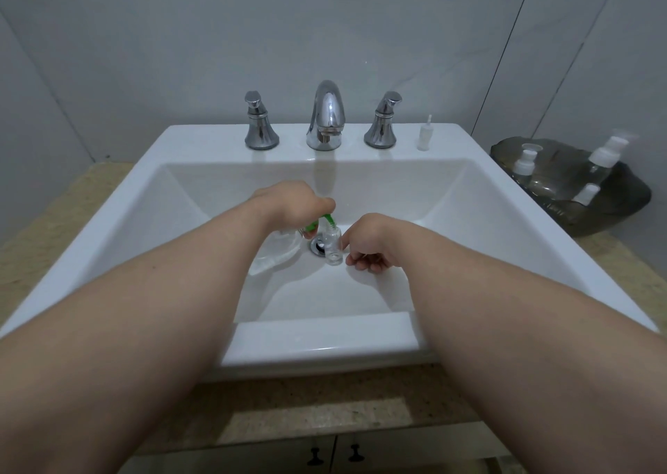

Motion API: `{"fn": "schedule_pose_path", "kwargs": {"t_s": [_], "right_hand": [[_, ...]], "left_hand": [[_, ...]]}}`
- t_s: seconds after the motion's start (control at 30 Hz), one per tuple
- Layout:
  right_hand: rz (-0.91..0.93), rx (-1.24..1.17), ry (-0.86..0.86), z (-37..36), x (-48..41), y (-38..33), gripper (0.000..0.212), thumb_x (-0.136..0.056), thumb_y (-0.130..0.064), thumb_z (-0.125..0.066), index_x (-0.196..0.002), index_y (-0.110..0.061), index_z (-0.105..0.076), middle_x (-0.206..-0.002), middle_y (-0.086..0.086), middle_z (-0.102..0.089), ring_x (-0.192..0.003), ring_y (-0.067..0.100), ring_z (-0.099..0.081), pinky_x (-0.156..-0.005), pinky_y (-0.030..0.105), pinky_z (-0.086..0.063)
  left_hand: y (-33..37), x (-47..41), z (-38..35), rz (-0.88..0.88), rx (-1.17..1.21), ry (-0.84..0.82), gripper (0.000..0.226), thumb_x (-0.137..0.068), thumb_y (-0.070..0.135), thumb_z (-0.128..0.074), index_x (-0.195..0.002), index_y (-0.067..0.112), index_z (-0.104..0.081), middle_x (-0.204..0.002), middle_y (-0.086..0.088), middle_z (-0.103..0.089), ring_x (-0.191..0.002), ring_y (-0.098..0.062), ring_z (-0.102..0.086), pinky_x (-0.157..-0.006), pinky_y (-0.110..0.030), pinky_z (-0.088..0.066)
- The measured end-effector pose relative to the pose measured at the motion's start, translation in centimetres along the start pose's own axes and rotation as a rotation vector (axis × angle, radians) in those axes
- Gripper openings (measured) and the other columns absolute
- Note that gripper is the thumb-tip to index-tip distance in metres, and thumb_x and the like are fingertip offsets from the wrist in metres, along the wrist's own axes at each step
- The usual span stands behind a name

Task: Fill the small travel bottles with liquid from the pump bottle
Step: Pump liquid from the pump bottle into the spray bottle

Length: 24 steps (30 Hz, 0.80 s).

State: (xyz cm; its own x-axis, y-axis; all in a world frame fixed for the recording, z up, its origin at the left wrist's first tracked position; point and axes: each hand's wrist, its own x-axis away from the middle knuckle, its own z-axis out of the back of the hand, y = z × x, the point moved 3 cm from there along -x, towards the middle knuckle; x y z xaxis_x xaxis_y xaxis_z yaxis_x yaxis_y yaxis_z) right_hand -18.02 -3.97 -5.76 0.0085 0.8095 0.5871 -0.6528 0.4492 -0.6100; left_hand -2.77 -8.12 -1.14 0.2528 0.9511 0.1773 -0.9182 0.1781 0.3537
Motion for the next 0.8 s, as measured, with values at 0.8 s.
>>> {"fn": "schedule_pose_path", "kwargs": {"t_s": [0.8], "right_hand": [[0.062, 0.089, -0.055, -0.1, -1.2, 0.2, 0.042, -0.085, -0.015, -0.076, -0.125, -0.002, -0.066, -0.084, 0.010, -0.057, -0.076, 0.026, -0.049, -0.060, 0.031, -0.038]], "left_hand": [[-1.0, -0.2, 0.2, 0.052, 0.375, -0.021, 0.065, -0.092, 0.072, -0.053, -0.092, 0.012, -0.077, -0.098, -0.004, -0.076, -0.096, -0.021, -0.065, -0.096, -0.040, -0.047]]}}
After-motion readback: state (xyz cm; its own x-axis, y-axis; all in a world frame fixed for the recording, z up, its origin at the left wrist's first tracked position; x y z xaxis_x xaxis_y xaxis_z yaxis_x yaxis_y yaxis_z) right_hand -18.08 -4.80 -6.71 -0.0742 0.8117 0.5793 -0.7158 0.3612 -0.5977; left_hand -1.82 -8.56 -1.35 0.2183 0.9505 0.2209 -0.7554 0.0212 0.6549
